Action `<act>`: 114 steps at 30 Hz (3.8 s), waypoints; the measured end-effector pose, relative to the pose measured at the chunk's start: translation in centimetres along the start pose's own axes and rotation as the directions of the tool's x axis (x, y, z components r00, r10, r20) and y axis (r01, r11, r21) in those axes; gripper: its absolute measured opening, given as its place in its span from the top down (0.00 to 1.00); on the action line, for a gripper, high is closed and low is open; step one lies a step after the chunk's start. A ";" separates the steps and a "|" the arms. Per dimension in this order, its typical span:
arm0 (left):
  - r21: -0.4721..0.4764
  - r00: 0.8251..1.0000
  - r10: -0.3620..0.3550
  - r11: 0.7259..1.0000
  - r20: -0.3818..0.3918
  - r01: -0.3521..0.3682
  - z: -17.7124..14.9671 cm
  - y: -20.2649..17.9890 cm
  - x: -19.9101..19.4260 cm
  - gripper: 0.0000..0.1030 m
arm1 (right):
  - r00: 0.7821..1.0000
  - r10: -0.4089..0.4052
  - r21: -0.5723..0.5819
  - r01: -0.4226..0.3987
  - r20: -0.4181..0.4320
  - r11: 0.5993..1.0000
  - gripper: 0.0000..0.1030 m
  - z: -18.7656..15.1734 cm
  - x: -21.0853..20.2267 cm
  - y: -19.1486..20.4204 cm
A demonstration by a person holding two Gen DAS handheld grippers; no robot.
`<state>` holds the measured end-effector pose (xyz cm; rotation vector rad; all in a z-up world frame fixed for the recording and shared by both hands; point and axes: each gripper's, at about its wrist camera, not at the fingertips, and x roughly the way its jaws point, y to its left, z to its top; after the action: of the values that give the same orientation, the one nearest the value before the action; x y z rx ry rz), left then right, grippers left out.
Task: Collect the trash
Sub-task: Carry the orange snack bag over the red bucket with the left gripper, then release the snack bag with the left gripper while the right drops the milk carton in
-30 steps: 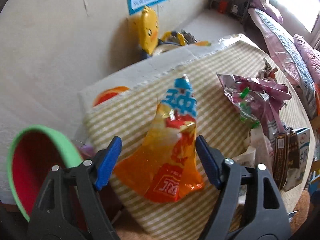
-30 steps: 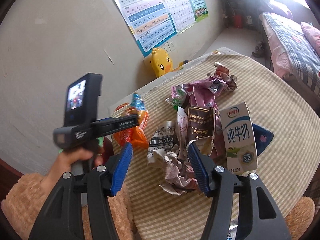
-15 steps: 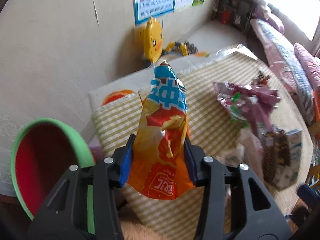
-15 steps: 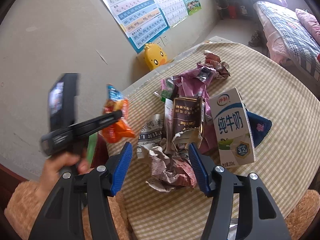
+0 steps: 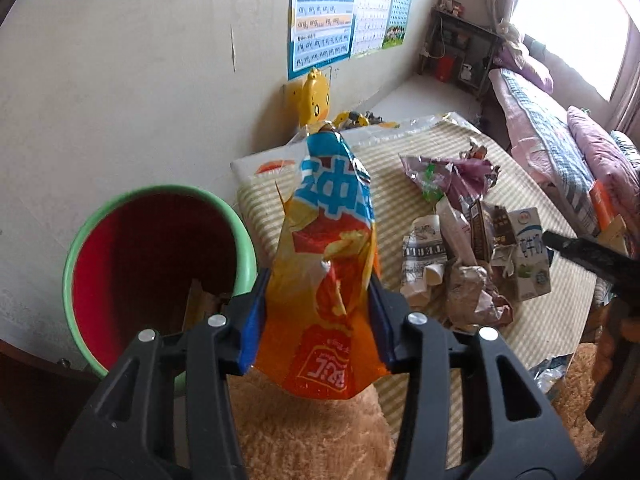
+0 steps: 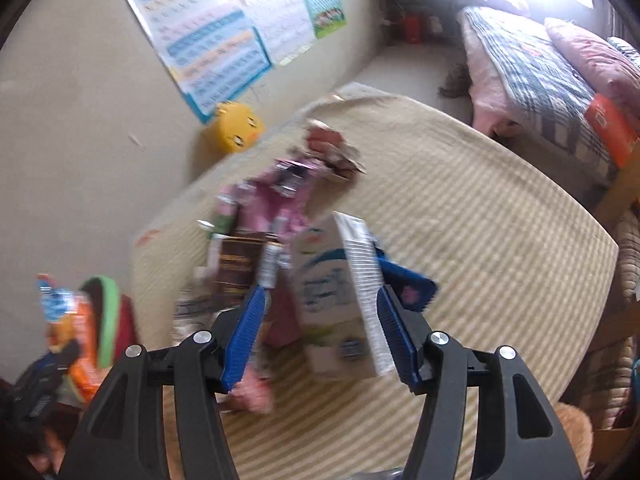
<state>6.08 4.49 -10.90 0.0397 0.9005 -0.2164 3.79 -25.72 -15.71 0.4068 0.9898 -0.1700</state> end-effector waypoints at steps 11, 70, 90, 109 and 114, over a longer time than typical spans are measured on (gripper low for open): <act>0.015 1.000 0.005 1.000 0.024 -0.005 -0.4 -0.5 -1.0 0.57 | 0.993 -0.118 -0.097 0.116 -0.017 0.989 0.45 -1.5 2.3 0.8; -0.117 0.988 0.130 0.986 0.089 -0.119 -0.9 7.1 -3.4 0.56 | 0.979 0.197 -0.362 -0.169 0.042 0.917 0.50 -5.4 -7.0 18.8; -0.178 0.975 0.221 0.960 0.012 -0.215 -2.5 12.5 -1.9 0.56 | 0.974 0.225 -0.408 -0.214 -0.021 0.888 0.50 -6.2 -5.3 22.2; -0.211 0.958 0.281 0.934 -0.058 -0.287 -3.8 16.5 -0.2 0.56 | 0.939 0.327 -0.511 -0.335 -0.109 0.792 0.50 -5.9 -2.5 31.2; -0.228 0.960 0.270 0.933 -0.078 -0.280 -4.1 17.5 0.5 0.56 | 0.937 0.327 -0.528 -0.342 -0.124 0.777 0.50 -6.3 -1.7 31.9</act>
<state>6.78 21.98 -14.77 -0.0510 0.9498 0.1553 8.24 5.82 -9.15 0.0523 0.9272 0.4420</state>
